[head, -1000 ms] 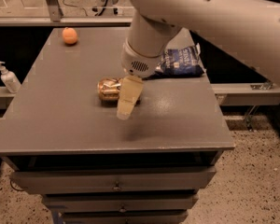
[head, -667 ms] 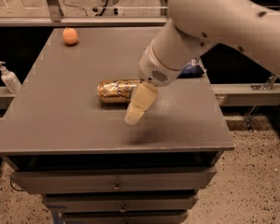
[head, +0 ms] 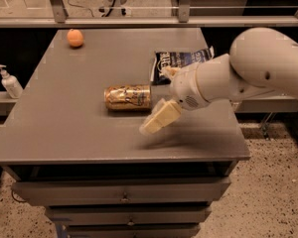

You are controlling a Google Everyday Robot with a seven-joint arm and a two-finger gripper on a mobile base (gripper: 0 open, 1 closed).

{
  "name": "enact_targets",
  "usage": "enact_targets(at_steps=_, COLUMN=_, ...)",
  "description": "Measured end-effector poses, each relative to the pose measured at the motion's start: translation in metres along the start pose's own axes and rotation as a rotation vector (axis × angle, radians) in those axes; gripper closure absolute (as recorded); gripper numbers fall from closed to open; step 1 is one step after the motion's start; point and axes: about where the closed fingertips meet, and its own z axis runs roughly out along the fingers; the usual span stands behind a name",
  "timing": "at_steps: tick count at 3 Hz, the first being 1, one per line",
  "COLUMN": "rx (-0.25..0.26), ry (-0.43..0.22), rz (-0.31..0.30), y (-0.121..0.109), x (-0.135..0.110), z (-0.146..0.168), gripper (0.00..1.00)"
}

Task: Knock orange can over

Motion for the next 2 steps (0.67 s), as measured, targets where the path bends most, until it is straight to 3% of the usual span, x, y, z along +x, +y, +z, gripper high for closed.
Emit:
enact_targets(at_steps=1, rx=0.027, ry=-0.196, rz=0.004, y=-0.005, x=-0.018, z=-0.032, gripper=0.0)
enact_targets(at_steps=2, rx=0.092, ry=-0.258, rz=0.011, y=-0.011, x=-0.012, z=-0.067, gripper=0.0)
